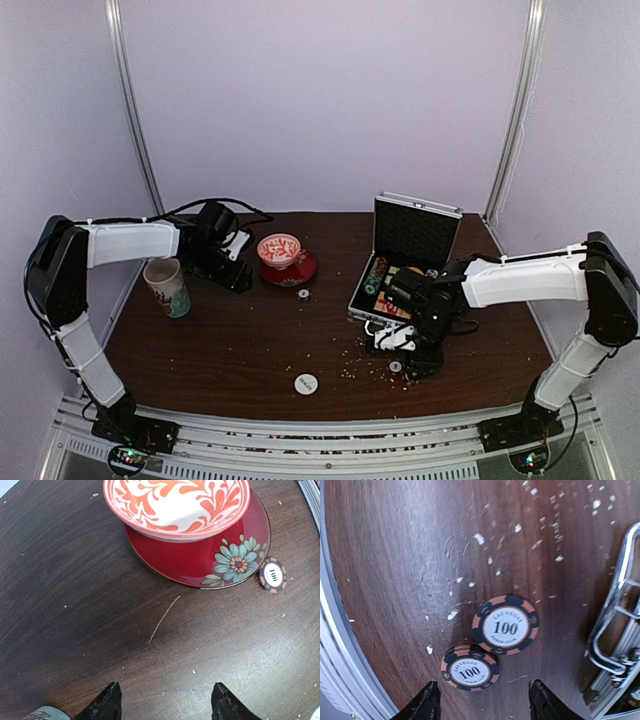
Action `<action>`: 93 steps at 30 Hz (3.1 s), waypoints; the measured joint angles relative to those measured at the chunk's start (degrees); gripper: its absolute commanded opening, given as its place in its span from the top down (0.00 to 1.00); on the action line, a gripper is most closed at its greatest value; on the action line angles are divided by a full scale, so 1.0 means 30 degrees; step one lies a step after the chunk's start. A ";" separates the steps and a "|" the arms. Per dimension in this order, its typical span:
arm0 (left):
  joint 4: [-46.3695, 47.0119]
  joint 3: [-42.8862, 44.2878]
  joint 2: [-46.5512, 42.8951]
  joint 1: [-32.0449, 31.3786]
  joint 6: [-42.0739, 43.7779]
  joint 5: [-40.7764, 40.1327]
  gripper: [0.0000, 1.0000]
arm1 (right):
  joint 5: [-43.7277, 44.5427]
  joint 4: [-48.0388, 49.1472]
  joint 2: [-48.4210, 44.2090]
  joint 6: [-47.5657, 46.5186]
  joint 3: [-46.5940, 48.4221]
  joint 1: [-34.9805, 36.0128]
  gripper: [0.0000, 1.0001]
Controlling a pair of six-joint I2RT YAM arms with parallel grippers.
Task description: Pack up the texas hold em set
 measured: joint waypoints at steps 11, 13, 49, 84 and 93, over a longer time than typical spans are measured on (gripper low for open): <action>0.0000 0.0000 0.0073 0.0000 0.0000 0.0000 0.38 | 0.0656 0.1668 -0.0284 -0.0073 -0.2025 0.0816 0.40; 0.0000 0.0000 0.0102 0.0000 0.0000 0.0000 0.38 | 0.0765 0.1953 -0.0284 -0.0073 -0.2149 0.0852 0.42; 0.0000 0.0000 0.0204 0.0000 0.0029 0.0015 0.38 | 0.0801 0.1581 0.0809 0.0029 -0.0066 0.0954 0.65; 0.0000 0.0000 0.0211 0.0000 0.0138 0.0087 0.38 | 0.0889 0.2076 0.1923 0.0474 0.0444 0.0954 0.45; 0.0000 0.0000 0.0211 0.0000 0.0146 0.0124 0.38 | 0.0699 0.1996 0.2353 0.0605 0.0568 0.0809 0.41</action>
